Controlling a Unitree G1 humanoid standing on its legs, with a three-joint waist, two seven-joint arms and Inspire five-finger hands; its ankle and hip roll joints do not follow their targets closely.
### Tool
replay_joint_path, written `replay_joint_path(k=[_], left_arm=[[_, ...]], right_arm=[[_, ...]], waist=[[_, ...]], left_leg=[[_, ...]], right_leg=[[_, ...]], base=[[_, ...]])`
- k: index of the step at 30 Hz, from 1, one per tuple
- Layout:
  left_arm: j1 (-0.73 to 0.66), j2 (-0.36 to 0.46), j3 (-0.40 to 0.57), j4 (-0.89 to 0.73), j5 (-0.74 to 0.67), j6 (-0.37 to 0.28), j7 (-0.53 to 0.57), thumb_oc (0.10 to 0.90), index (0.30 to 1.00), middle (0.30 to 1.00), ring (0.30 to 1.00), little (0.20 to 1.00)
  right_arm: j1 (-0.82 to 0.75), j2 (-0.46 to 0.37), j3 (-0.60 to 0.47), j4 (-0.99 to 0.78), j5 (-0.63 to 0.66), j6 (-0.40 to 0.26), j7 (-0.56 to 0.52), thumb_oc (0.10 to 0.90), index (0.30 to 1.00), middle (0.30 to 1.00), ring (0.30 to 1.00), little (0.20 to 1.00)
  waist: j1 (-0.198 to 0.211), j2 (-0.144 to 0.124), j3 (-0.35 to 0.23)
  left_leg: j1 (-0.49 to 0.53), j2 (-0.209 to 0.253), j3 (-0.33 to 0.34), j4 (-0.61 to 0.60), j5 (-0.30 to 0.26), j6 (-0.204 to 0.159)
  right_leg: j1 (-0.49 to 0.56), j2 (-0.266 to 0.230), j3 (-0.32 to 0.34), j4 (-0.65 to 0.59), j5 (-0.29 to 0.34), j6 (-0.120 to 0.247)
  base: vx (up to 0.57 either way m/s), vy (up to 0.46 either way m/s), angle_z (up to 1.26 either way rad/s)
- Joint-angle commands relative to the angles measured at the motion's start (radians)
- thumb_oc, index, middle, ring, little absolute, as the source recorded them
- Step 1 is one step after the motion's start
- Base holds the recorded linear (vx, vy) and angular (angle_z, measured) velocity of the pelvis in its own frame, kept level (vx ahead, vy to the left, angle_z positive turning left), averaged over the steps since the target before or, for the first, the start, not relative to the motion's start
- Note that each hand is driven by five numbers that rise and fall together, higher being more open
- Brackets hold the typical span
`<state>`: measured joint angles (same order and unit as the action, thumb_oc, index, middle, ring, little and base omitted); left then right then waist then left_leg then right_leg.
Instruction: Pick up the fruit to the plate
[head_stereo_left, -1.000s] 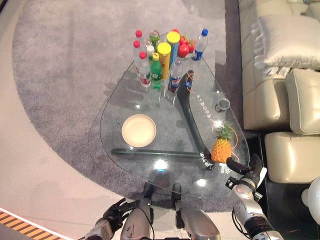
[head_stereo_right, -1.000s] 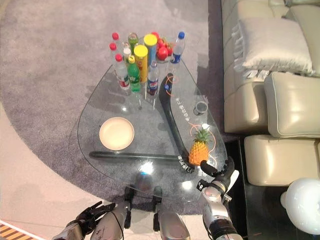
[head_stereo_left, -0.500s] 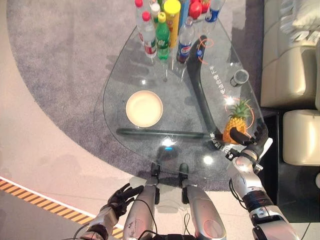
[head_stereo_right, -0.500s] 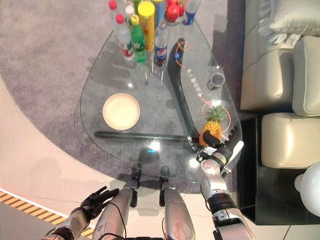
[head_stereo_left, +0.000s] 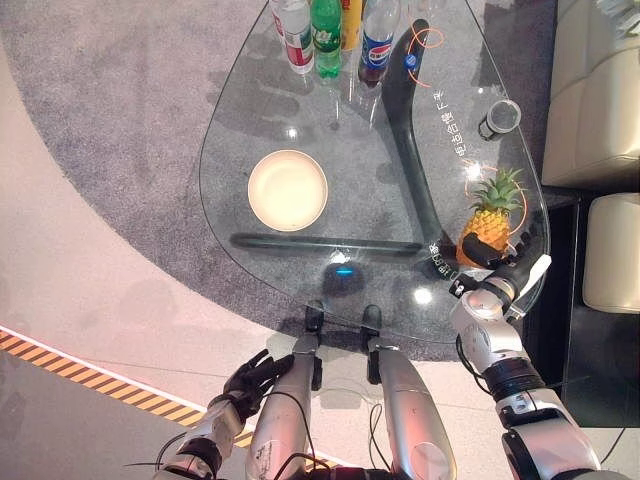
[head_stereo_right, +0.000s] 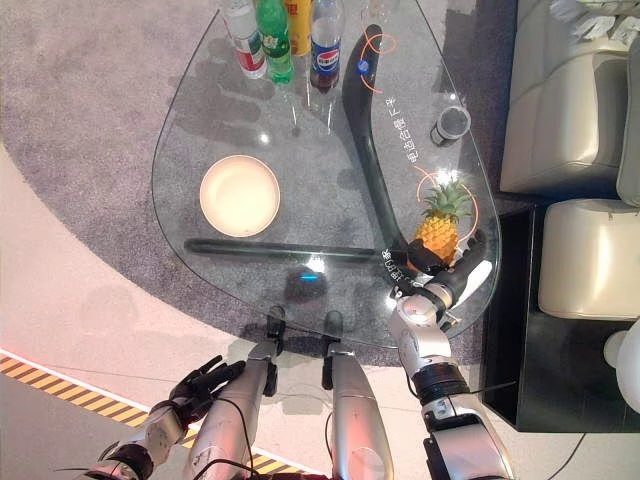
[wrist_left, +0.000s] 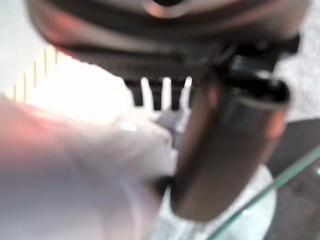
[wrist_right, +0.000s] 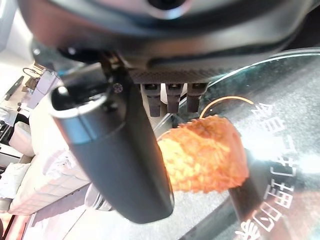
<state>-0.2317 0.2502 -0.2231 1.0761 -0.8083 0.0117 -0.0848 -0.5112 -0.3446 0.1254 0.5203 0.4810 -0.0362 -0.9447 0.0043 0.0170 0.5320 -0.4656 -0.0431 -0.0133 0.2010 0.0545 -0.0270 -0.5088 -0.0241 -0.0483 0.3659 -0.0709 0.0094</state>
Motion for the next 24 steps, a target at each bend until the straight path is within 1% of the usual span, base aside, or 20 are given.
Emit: replay_joint_path(k=[1,3,9,12,19,22,24], left_arm=[[0.08,-0.021,-0.037,0.002,-0.003,0.015,0.0,0.8,0.9,0.9,0.9,0.9],[0.078,-0.022,-0.045,-0.007,-0.009,0.018,0.005,0.8,0.9,0.9,0.9,0.9],[0.075,-0.023,-0.056,-0.022,-0.018,0.022,0.01,0.8,0.9,0.9,0.9,0.9],[0.074,-0.021,-0.06,-0.028,-0.018,0.03,0.016,0.8,0.9,0.9,0.9,0.9],[0.064,-0.016,-0.077,-0.035,-0.029,0.036,0.024,0.8,0.9,0.9,0.9,0.9],[0.061,-0.013,-0.08,-0.041,-0.032,0.041,0.021,0.8,0.9,0.9,0.9,0.9],[0.062,-0.013,-0.082,-0.042,-0.032,0.038,0.018,0.8,0.9,0.9,0.9,0.9]], right_arm=[[-0.031,-0.108,-0.013,-0.074,-0.063,-0.027,-0.119,0.8,0.9,0.9,0.9,0.9],[-0.042,-0.107,-0.012,-0.061,-0.073,-0.013,-0.131,0.8,0.9,0.9,0.9,0.9],[-0.069,-0.112,0.013,-0.045,-0.063,-0.003,-0.111,0.8,0.9,0.9,0.9,0.9],[-0.081,-0.112,0.022,-0.044,-0.045,0.003,-0.096,0.8,0.9,0.9,0.9,0.9],[-0.128,-0.111,0.037,0.031,0.005,0.011,-0.068,0.8,0.9,0.9,0.9,0.9],[-0.137,-0.102,0.039,0.072,0.068,0.008,-0.072,0.8,0.9,0.9,0.9,0.9],[-0.136,-0.098,0.034,0.101,0.115,-0.009,-0.071,0.8,0.9,0.9,0.9,0.9]], waist=[[0.002,-0.008,-0.012],[0.004,-0.005,-0.012],[0.008,0.002,-0.012],[0.009,0.003,-0.012],[0.02,0.009,-0.012],[0.024,0.013,-0.012],[0.026,0.015,-0.012]], left_leg=[[-0.065,-0.04,-0.006,0.155,-0.096,0.021],[-0.071,-0.043,-0.007,0.156,-0.096,0.022],[-0.094,-0.048,-0.008,0.159,-0.09,0.023],[-0.105,-0.049,-0.009,0.164,-0.088,0.021],[-0.134,-0.054,-0.014,0.177,-0.087,0.022],[-0.145,-0.054,-0.016,0.179,-0.086,0.022],[-0.149,-0.054,-0.018,0.179,-0.085,0.024]], right_leg=[[0.008,0.005,0.008,-0.08,0.065,0.007],[-0.002,0.004,0.008,-0.075,0.066,0.009],[-0.029,0.001,0.008,-0.067,0.069,0.009],[-0.039,-0.001,0.008,-0.062,0.071,0.011],[-0.074,-0.005,0.002,-0.044,0.071,0.013],[-0.086,-0.007,-0.001,-0.039,0.072,0.013],[-0.091,-0.008,-0.002,-0.037,0.072,0.013]], base=[[0.0,0.0,0.0],[0.0,0.0,0.0],[0.0,0.0,0.0],[0.0,0.0,0.0],[0.0,-0.002,0.0],[0.0,0.0,0.0],[0.02,-0.008,0.04]])
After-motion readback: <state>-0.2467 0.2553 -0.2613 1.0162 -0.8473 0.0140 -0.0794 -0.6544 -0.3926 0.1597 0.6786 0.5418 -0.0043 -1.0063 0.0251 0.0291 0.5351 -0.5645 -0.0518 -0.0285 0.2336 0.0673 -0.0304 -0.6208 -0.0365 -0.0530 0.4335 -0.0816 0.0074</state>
